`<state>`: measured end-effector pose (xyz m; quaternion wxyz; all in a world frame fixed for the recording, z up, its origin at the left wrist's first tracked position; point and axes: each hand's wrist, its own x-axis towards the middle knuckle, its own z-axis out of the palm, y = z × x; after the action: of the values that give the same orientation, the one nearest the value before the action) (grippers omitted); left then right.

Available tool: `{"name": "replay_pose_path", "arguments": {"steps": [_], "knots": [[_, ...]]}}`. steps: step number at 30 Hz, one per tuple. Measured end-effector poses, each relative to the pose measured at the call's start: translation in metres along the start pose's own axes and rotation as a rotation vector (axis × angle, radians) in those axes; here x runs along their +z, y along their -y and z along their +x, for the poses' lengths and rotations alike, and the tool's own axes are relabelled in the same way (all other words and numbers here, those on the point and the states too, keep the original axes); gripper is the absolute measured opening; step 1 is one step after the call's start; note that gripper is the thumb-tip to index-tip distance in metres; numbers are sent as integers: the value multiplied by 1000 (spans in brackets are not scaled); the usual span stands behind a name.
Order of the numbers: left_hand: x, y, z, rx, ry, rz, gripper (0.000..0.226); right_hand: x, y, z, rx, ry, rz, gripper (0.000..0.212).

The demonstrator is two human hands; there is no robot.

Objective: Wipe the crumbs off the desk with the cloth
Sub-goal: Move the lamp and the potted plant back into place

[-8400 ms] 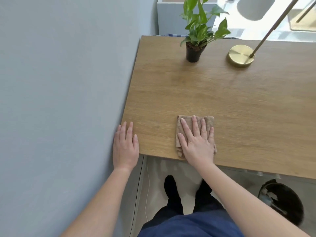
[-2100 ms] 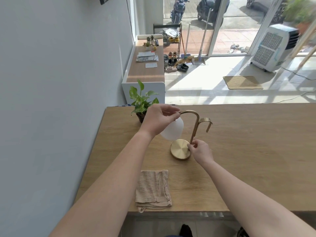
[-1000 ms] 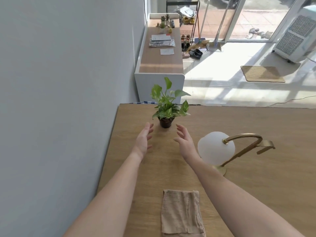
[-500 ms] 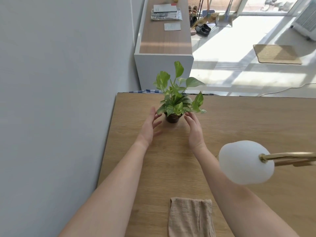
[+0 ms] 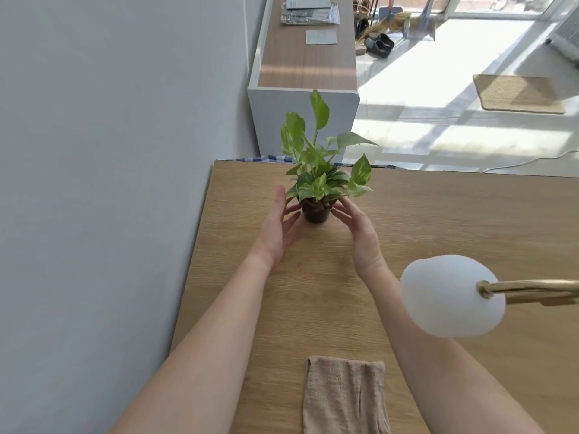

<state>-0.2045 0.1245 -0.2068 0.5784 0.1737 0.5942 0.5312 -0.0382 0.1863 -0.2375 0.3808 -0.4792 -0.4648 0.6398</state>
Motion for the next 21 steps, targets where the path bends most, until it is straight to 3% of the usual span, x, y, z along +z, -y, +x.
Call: {"name": "replay_pose_path", "arguments": {"steps": [16, 18, 21], "knots": [[8, 10, -85, 17, 36, 53, 79, -21, 15, -75, 42, 133, 48, 64], [11, 16, -95, 11, 31, 57, 77, -25, 17, -87, 112, 174, 64, 73], [14, 23, -107, 14, 30, 60, 72, -30, 18, -104, 195, 217, 118, 108]]}}
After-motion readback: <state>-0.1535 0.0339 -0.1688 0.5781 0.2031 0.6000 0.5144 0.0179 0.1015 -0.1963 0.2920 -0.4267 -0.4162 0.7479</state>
